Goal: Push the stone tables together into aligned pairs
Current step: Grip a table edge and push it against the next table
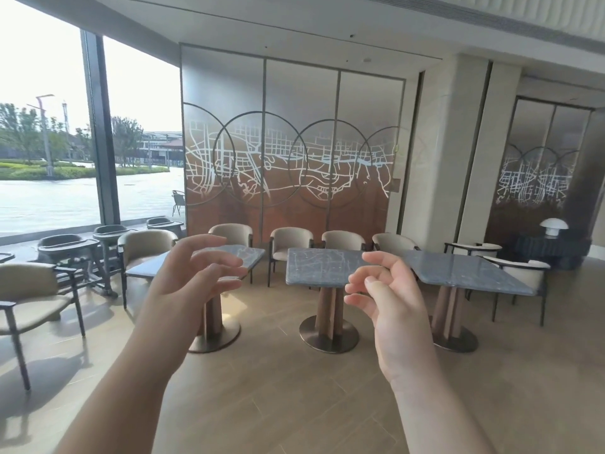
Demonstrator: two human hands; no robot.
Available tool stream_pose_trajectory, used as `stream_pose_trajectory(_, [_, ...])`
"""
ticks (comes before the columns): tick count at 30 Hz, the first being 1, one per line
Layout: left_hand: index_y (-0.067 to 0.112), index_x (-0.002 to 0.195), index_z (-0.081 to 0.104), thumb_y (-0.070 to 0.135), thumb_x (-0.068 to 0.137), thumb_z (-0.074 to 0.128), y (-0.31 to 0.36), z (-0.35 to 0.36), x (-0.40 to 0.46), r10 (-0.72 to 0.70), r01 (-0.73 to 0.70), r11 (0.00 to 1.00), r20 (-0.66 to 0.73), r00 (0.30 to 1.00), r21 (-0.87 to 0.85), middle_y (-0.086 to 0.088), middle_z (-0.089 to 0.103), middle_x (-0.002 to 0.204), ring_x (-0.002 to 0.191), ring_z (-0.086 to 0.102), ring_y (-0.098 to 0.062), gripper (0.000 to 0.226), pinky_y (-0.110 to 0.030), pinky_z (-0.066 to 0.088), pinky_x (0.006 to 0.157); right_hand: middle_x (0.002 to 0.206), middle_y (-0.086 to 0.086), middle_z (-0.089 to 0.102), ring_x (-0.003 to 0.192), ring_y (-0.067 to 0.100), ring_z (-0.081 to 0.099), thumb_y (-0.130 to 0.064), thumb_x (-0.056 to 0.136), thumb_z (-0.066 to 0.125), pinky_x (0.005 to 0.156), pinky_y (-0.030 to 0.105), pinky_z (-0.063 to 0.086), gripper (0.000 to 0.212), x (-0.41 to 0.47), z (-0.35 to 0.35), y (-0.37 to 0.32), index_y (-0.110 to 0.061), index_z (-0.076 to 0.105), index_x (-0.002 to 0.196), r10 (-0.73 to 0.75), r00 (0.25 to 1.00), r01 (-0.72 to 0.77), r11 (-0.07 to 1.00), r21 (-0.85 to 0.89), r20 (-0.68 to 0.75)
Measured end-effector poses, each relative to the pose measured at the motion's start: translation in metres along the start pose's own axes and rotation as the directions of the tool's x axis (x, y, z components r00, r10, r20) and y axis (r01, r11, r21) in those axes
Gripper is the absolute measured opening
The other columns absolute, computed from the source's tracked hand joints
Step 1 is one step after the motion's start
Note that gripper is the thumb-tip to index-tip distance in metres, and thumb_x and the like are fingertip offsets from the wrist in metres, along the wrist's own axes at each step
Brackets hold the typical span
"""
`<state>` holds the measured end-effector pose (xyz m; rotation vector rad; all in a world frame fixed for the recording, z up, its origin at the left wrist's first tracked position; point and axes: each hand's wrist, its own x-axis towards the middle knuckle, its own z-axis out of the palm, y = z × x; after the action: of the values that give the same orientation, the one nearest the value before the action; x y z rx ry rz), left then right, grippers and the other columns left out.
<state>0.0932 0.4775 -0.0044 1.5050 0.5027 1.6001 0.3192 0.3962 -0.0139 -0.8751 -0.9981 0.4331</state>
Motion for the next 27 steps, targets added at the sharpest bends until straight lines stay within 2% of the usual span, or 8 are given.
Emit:
stream_pose_trajectory(5, [0.009,0.11,0.062,-0.011,0.096,0.046,-0.065,0.027,0.077,-0.002,0.002,1.0,-0.027,1.0,0.018,-0.011,0.072,0.09,0.094,0.072,-0.034,0.029,-0.045,0.057,0.086,0.079,0.0,0.066,0.076,0.015,0.062,0.006,0.096,0.041,0.071,0.034,0.054,0.03,0.091,-0.005,0.064,-0.012,0.059,0.111,0.005,0.999,-0.005,1.0,0.008,0.031])
stream_pose_trajectory(9, [0.01,0.111,0.062,-0.011,0.096,0.047,-0.118,0.04,0.136,0.0,0.001,1.0,-0.041,0.999,0.019,-0.011,0.072,0.09,0.093,0.072,-0.034,0.03,-0.046,0.056,0.087,0.079,-0.001,0.067,0.076,0.016,0.063,-0.013,0.082,0.045,0.07,0.032,0.053,0.032,0.163,-0.002,0.111,-0.013,0.059,0.111,0.008,0.997,-0.007,1.0,-0.016,0.079])
stream_pose_trajectory(11, [0.01,0.113,0.062,-0.01,0.096,0.047,-0.145,0.042,0.162,-0.012,0.013,1.0,-0.051,0.999,0.021,-0.011,0.072,0.09,0.094,0.072,-0.034,0.03,-0.048,0.056,0.087,0.078,-0.002,0.067,0.076,0.015,0.063,-0.01,0.085,0.045,0.07,0.032,0.053,0.029,0.194,0.005,0.136,-0.013,0.059,0.111,0.013,0.996,-0.012,1.0,-0.012,0.092])
stream_pose_trajectory(14, [0.009,0.114,0.061,-0.01,0.097,0.047,-0.184,0.034,0.2,-0.034,0.036,0.999,-0.067,0.997,0.037,-0.011,0.072,0.091,0.095,0.071,-0.037,0.029,-0.049,0.057,0.088,0.077,-0.002,0.066,0.074,0.015,0.062,0.006,0.095,0.041,0.071,0.034,0.053,0.029,0.235,0.022,0.174,-0.011,0.058,0.11,0.03,0.992,-0.028,0.999,-0.015,0.121])
stream_pose_trajectory(19, [0.01,0.113,0.062,-0.009,0.097,0.047,-0.246,-0.003,0.274,-0.044,0.049,0.998,-0.111,0.993,0.038,-0.012,0.071,0.092,0.092,0.072,-0.031,0.029,-0.052,0.055,0.091,0.078,-0.001,0.066,0.075,0.016,0.062,0.009,0.096,0.039,0.071,0.033,0.053,0.032,0.301,0.065,0.247,-0.013,0.059,0.109,0.056,0.989,-0.054,0.998,-0.019,0.137])
stream_pose_trajectory(21, [0.008,0.115,0.061,-0.009,0.097,0.047,-0.272,-0.025,0.306,-0.047,0.052,0.998,-0.118,0.992,0.041,-0.012,0.071,0.092,0.092,0.072,-0.032,0.028,-0.052,0.055,0.091,0.079,0.0,0.066,0.075,0.016,0.062,0.001,0.092,0.045,0.07,0.032,0.053,0.026,0.326,0.089,0.28,-0.012,0.059,0.109,0.073,0.988,-0.073,0.997,-0.01,0.137])
stream_pose_trajectory(24, [0.005,0.117,0.06,-0.009,0.097,0.047,-0.31,-0.062,0.36,-0.043,0.05,0.998,-0.118,0.992,0.05,-0.012,0.071,0.092,0.092,0.071,-0.032,0.028,-0.049,0.056,0.089,0.079,0.0,0.066,0.075,0.016,0.062,-0.012,0.08,0.046,0.069,0.03,0.054,0.032,0.364,0.137,0.328,-0.012,0.059,0.11,0.1,0.986,-0.1,0.995,-0.005,0.131])
stream_pose_trajectory(27, [0.004,0.118,0.059,-0.01,0.096,0.046,-0.34,-0.103,0.422,-0.05,0.056,0.997,-0.115,0.992,0.056,-0.011,0.071,0.091,0.091,0.072,-0.031,0.029,-0.045,0.057,0.087,0.078,-0.002,0.066,0.075,0.015,0.062,-0.009,0.083,0.046,0.069,0.03,0.054,0.03,0.404,0.19,0.372,-0.012,0.059,0.11,0.109,0.987,-0.111,0.994,0.008,0.117])
